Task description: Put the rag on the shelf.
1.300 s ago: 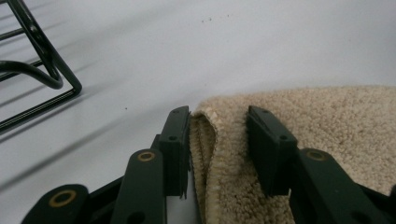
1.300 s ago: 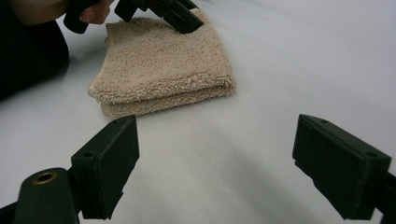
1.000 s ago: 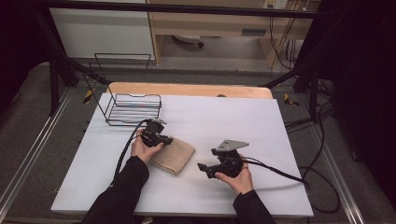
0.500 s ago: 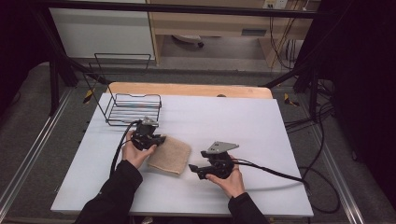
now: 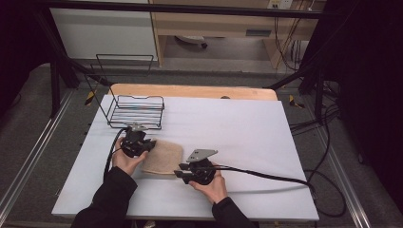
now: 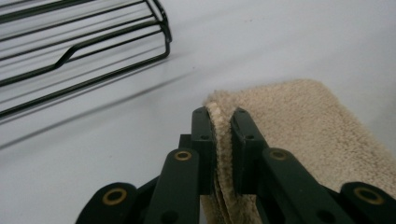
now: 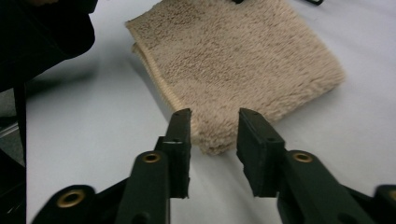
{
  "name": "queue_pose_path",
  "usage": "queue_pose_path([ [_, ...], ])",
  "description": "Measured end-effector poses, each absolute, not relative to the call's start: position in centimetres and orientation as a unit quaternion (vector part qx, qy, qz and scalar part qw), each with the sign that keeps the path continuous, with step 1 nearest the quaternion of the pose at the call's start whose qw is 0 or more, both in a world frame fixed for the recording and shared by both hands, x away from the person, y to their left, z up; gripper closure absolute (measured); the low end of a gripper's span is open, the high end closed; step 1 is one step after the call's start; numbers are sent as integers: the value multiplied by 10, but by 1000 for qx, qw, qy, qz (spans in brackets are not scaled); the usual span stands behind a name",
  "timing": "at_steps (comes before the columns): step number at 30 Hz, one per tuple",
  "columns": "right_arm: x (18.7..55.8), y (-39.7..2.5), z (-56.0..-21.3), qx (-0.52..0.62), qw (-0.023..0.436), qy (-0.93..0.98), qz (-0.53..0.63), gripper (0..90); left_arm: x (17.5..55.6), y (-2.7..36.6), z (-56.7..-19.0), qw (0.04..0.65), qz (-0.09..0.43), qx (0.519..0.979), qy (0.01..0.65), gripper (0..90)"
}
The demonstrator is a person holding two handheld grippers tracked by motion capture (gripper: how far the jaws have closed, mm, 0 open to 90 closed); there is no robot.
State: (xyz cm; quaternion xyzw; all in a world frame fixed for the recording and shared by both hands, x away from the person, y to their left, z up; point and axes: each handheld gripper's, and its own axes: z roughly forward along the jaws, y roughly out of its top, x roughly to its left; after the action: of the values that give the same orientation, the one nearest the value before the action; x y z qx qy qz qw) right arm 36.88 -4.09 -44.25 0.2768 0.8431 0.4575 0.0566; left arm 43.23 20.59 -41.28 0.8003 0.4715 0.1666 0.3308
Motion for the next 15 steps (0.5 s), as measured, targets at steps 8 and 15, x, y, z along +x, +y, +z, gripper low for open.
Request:
queue_pose_path([
  [8,379,-29,-456,293,61,842,449,900,432,212,-424,326,165,796,483,810],
  [15,387,-27,-453,290,87,847,437,900,412,225,-418,325,160,793,490,802],
])
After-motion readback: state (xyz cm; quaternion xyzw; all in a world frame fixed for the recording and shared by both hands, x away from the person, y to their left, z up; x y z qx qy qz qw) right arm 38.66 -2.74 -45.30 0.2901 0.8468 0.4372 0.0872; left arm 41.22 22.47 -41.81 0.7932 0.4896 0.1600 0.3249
